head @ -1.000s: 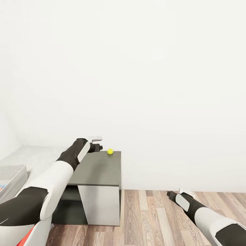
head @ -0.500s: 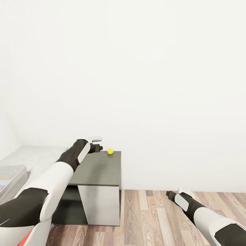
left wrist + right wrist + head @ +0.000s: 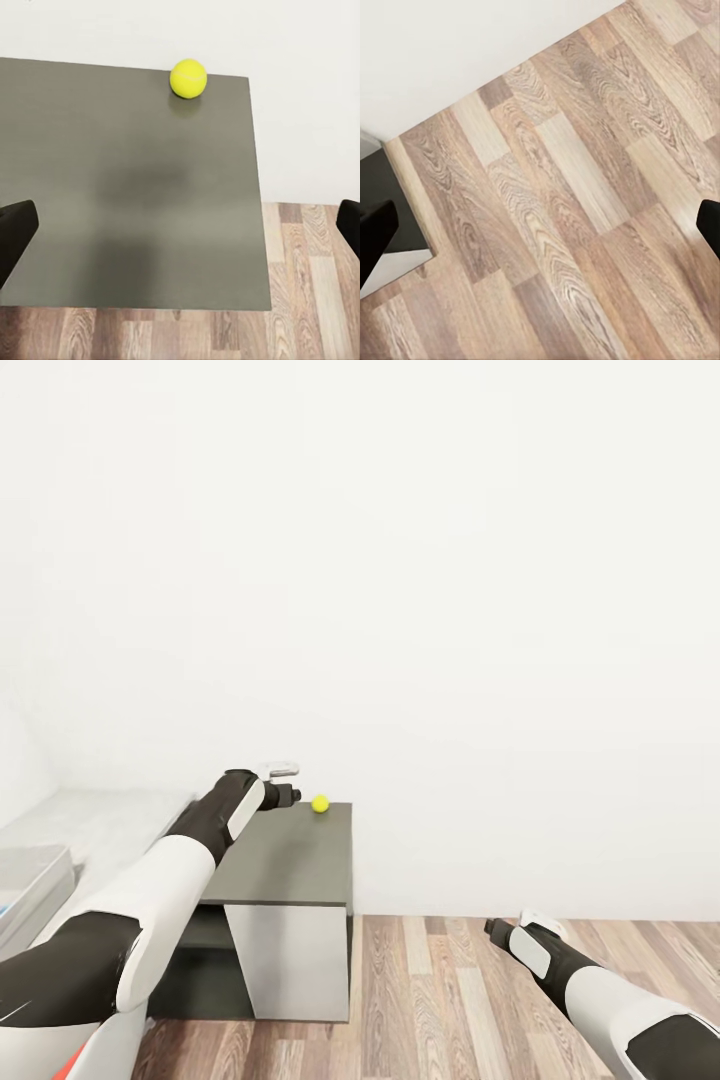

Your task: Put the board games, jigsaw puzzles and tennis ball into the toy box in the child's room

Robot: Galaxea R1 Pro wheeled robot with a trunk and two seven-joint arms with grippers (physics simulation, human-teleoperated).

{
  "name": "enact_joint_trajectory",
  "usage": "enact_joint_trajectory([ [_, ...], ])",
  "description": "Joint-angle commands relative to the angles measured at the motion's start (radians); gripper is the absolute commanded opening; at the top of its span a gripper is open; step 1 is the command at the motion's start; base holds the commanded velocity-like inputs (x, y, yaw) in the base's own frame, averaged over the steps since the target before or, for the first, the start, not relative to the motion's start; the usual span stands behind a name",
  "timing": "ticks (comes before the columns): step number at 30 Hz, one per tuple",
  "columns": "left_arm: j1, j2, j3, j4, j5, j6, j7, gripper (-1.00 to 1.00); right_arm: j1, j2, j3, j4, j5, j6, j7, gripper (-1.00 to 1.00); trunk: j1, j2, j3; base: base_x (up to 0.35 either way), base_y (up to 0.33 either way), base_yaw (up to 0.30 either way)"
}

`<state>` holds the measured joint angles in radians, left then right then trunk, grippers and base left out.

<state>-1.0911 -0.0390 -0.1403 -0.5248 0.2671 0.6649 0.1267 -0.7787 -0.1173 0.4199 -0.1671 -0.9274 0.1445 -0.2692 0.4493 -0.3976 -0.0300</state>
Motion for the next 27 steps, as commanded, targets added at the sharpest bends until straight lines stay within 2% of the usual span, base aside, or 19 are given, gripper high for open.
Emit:
enact_joint_trajectory([
  [1, -0.001, 0.001, -0.005, -0.001, 0.011, 0.003, 0.009, 1.0, -0.001, -0.001, 0.008, -0.003, -0.005, 0.006, -0.007, 1.0, 0.001, -0.002, -0.002, 0.016, 0.0, -0.015],
  [27, 0.0, 0.001, -0.005, -0.001, 0.011, 0.002, 0.008, 1.0, -0.001, 0.004, 0.008, -0.003, -0.005, 0.006, -0.007, 1.0, 0.001, -0.002, -0.003, 0.004, 0.0, -0.001],
])
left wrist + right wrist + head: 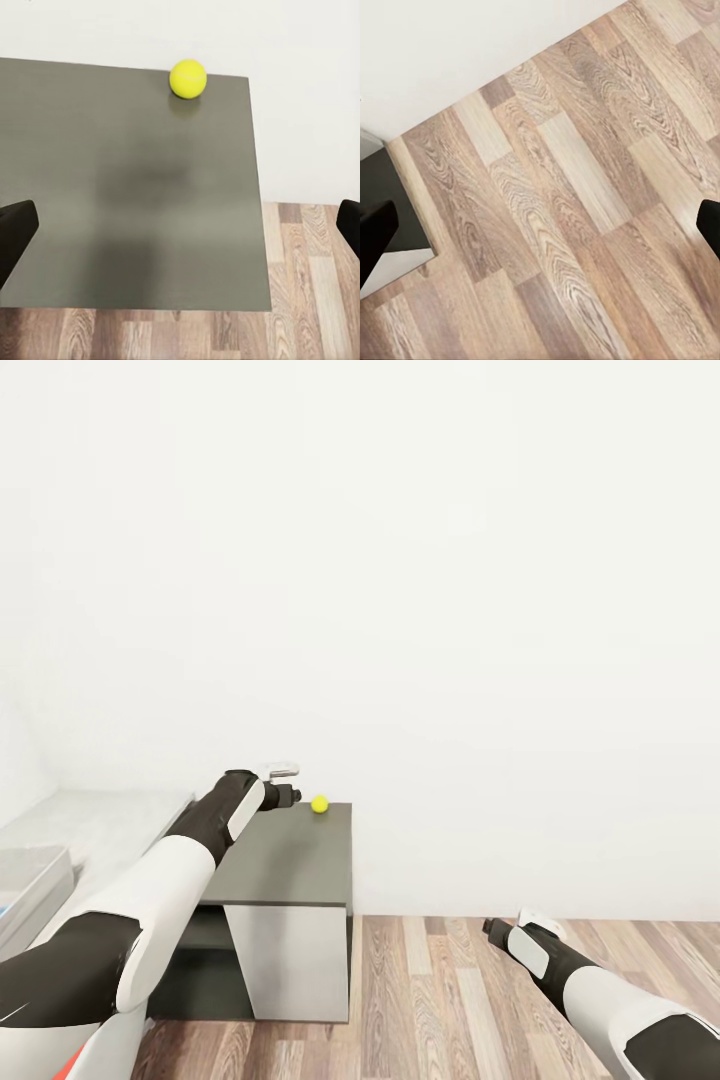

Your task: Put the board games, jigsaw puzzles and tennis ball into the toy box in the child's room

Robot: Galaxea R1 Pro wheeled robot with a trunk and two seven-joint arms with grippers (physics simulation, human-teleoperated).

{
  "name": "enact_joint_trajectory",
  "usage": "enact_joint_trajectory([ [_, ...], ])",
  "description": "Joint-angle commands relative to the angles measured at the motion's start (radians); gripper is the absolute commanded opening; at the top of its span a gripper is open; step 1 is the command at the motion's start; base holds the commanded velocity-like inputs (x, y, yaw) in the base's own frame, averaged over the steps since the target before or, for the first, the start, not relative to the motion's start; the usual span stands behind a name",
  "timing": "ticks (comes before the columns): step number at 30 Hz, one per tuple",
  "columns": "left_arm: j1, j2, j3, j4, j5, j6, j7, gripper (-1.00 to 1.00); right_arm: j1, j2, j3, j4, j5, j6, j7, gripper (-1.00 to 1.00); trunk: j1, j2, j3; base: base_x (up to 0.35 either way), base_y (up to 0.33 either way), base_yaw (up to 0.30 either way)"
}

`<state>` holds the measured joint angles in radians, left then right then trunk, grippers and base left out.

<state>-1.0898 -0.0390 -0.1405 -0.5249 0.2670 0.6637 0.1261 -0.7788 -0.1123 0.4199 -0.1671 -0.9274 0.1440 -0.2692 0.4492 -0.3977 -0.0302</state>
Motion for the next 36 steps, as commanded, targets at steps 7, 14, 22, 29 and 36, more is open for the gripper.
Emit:
enact_joint_trajectory([
  [7, -0.001, 0.001, -0.005, -0.001, 0.011, 0.004, 0.009, 1.0, -0.001, -0.001, 0.008, -0.003, -0.005, 0.006, -0.007, 1.0, 0.001, -0.002, -0.002, 0.128, 0.0, 0.0],
  [14, -0.001, 0.001, -0.005, -0.001, 0.011, 0.004, 0.009, 1.0, -0.001, -0.001, 0.008, -0.003, -0.005, 0.006, -0.007, 1.0, 0.001, -0.002, -0.002, 0.182, -0.012, 0.0],
  [22, -0.001, 0.001, -0.005, -0.001, 0.011, 0.004, 0.008, 1.0, -0.001, -0.001, 0.007, -0.003, -0.005, 0.006, -0.007, 1.0, 0.001, -0.002, -0.002, 0.156, -0.113, 0.0],
  [29, -0.001, 0.001, -0.005, -0.001, 0.011, 0.004, 0.007, 1.0, -0.001, -0.001, 0.007, -0.003, -0.005, 0.006, -0.007, 1.0, 0.001, -0.002, -0.002, 0.065, -0.076, 0.0],
  [36, -0.001, 0.001, -0.005, -0.001, 0.011, 0.004, 0.008, 1.0, -0.001, -0.001, 0.007, -0.003, -0.006, 0.006, -0.007, 1.0, 0.001, -0.002, -0.002, 0.006, -0.007, 0.0],
])
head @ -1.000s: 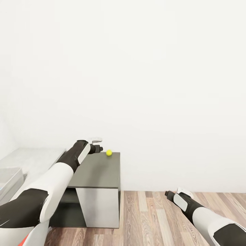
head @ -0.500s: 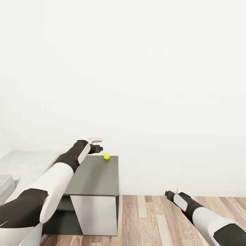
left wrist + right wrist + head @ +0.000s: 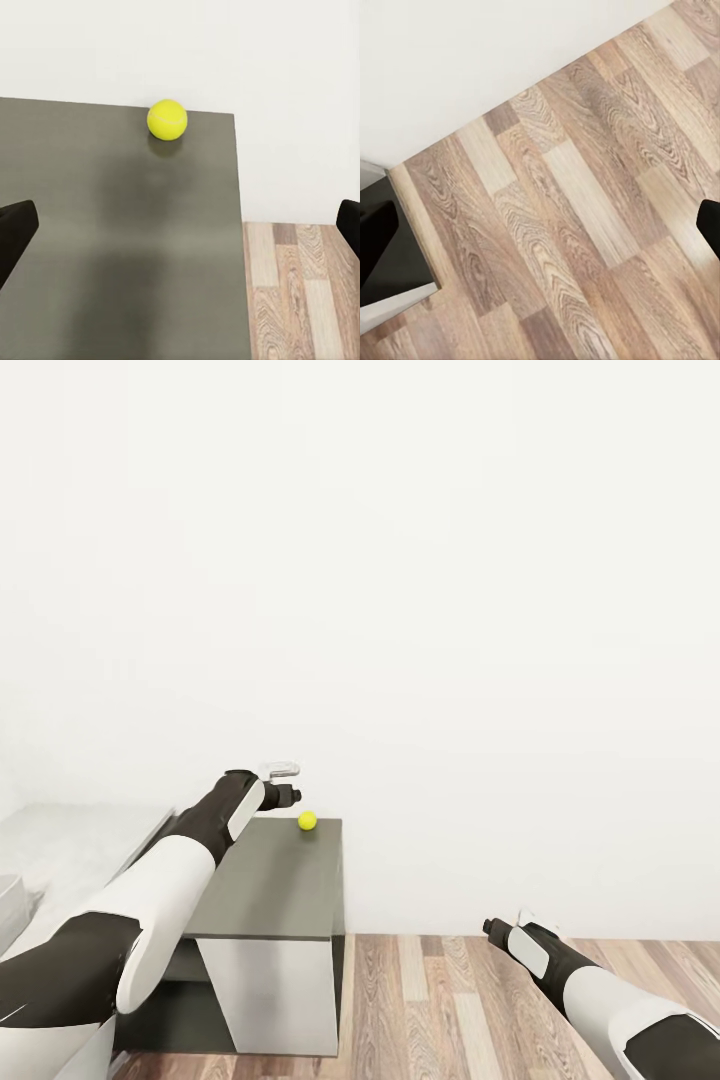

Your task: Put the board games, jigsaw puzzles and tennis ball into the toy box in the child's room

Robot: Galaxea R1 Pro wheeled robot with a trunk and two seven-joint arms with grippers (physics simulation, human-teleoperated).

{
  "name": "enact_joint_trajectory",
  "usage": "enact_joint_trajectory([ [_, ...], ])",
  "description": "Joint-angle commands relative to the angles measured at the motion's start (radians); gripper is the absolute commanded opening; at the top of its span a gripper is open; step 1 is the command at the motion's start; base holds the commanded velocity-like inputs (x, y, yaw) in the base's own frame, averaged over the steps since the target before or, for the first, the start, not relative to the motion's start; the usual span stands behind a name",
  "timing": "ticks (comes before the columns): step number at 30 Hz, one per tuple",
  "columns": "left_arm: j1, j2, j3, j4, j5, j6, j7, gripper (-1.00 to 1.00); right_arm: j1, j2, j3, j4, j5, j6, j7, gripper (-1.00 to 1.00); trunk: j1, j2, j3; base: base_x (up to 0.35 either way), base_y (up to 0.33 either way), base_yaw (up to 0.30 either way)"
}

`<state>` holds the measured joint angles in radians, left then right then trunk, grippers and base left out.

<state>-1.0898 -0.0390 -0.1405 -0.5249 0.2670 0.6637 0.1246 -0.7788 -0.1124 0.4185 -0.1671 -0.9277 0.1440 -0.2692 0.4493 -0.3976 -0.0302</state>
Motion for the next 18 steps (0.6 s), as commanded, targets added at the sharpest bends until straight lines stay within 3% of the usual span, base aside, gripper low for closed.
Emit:
enact_joint_trajectory([
  [1, -0.001, 0.001, -0.005, -0.001, 0.011, 0.004, 0.009, 1.0, 0.0, -0.001, 0.008, -0.003, -0.006, 0.006, -0.007, 1.0, 0.001, -0.002, -0.002, 0.001, -0.001, 0.0],
  [9, -0.001, 0.001, -0.005, -0.001, 0.011, 0.004, 0.009, 1.0, 0.0, 0.0, 0.008, -0.001, -0.008, 0.021, -0.009, 1.0, 0.001, -0.002, -0.002, 0.0, 0.0, -0.103],
  [14, -0.001, 0.001, -0.005, -0.001, 0.011, 0.004, 0.008, 1.0, 0.0, -0.002, 0.006, 0.008, -0.012, 0.126, -0.013, 1.0, 0.001, -0.002, -0.002, 0.0, 0.0, -0.243],
  [18, -0.001, 0.001, -0.005, -0.001, 0.011, 0.004, 0.006, 1.0, 0.0, -0.002, 0.007, 0.007, -0.01, 0.157, -0.008, 1.0, 0.001, -0.002, -0.002, 0.0, 0.0, -0.125],
])
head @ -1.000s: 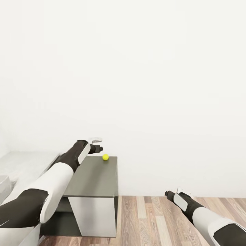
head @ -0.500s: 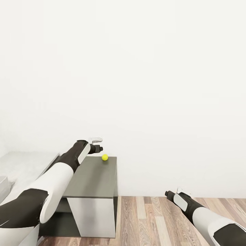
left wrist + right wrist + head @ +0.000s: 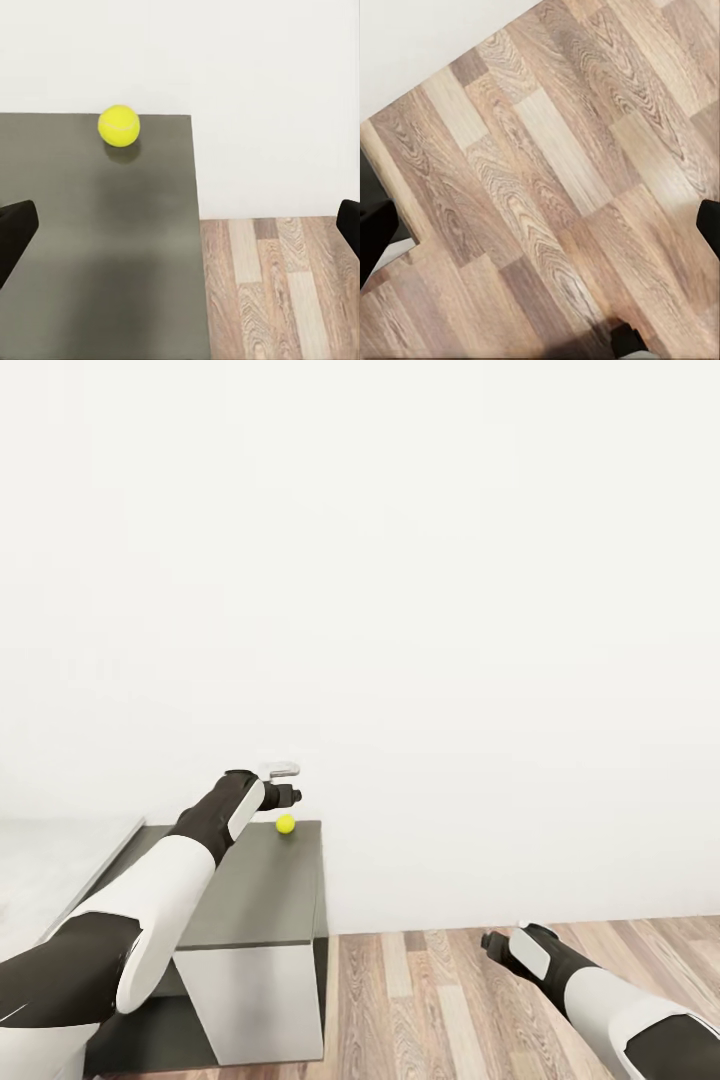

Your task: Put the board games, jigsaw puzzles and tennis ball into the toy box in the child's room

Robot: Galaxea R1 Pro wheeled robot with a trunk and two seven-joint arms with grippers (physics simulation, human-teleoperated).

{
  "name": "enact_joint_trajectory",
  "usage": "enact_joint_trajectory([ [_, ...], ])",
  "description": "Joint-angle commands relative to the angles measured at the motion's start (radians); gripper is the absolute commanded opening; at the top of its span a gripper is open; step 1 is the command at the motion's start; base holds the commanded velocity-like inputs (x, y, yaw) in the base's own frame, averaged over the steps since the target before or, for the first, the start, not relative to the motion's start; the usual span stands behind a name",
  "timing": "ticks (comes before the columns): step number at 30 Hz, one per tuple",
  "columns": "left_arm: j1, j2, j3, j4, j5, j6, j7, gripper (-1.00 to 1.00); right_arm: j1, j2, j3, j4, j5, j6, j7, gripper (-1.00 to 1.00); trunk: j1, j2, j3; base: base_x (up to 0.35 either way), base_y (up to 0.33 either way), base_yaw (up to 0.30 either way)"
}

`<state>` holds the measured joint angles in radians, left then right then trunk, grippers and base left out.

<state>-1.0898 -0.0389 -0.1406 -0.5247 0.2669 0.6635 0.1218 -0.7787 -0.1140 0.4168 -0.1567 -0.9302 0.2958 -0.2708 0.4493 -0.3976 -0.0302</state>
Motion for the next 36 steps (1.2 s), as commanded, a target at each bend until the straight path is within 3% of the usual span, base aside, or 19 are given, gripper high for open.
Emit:
enact_joint_trajectory([
  [1, -0.001, 0.001, -0.005, -0.001, 0.011, 0.004, 0.009, 1.0, -0.001, 0.0, 0.009, -0.007, -0.006, 0.008, -0.005, 1.0, 0.001, -0.002, -0.002, 0.0, 0.0, -0.036],
  [6, -0.001, 0.002, -0.006, -0.001, 0.011, 0.004, 0.008, 1.0, 0.0, -0.004, 0.01, -0.016, -0.004, 0.013, 0.057, 1.0, 0.001, -0.002, -0.002, 0.0, 0.0, -0.014],
  [8, -0.001, 0.004, -0.006, -0.002, 0.011, 0.003, 0.007, 1.0, 0.012, -0.015, 0.011, -0.03, -0.004, 0.015, 0.208, 1.0, 0.001, -0.002, -0.002, 0.0, 0.0, -0.003],
  [10, -0.001, 0.005, -0.007, -0.003, 0.011, 0.003, 0.006, 1.0, 0.021, -0.021, 0.012, -0.044, -0.002, 0.014, 0.298, 1.0, 0.001, -0.002, -0.002, 0.0, 0.0, -0.001],
  [11, -0.001, 0.006, -0.007, -0.003, 0.011, 0.003, 0.006, 1.0, 0.034, -0.029, 0.013, -0.062, 0.001, 0.013, 0.395, 1.0, 0.001, -0.002, -0.002, 0.0, 0.0, 0.0],
  [12, -0.001, 0.006, -0.007, -0.003, 0.011, 0.003, 0.006, 1.0, 0.042, -0.034, 0.013, -0.074, 0.004, 0.012, 0.443, 1.0, 0.001, -0.002, -0.002, 0.0, 0.0, 0.0],
  [14, -0.001, 0.006, -0.007, -0.004, 0.011, 0.002, 0.006, 1.0, 0.073, -0.064, 0.014, -0.137, 0.023, 0.01, 0.618, 1.0, 0.001, -0.002, -0.002, 0.0, 0.0, 0.0],
  [18, -0.001, 0.006, -0.007, -0.004, 0.011, 0.002, 0.006, 1.0, 0.093, -0.122, 0.01, -0.257, 0.04, 0.01, 0.776, 1.0, 0.001, -0.002, -0.002, 0.0, 0.0, 0.0],
  [22, -0.001, 0.006, -0.006, -0.005, 0.011, 0.002, 0.006, 1.0, 0.099, -0.146, 0.005, -0.391, 0.039, 0.02, 0.829, 1.0, 0.001, -0.002, -0.002, 0.0, 0.0, 0.0],
  [29, -0.001, 0.005, -0.007, -0.005, 0.011, 0.002, 0.006, 1.0, 0.101, -0.144, 0.003, -0.468, 0.034, 0.051, 0.845, 1.0, 0.001, -0.002, -0.002, 0.0, 0.0, 0.0],
  [32, -0.001, 0.005, -0.007, -0.005, 0.012, 0.002, 0.005, 1.0, 0.101, -0.143, -0.001, -0.485, 0.033, 0.089, 0.848, 1.0, 0.001, -0.002, -0.002, 0.0, 0.0, 0.0],
  [36, -0.001, 0.009, -0.005, -0.009, 0.012, 0.003, 0.002, 1.0, 0.101, -0.142, -0.015, -0.599, 0.032, 0.184, 0.846, 1.0, 0.001, -0.002, -0.002, 0.0, 0.0, 0.0],
])
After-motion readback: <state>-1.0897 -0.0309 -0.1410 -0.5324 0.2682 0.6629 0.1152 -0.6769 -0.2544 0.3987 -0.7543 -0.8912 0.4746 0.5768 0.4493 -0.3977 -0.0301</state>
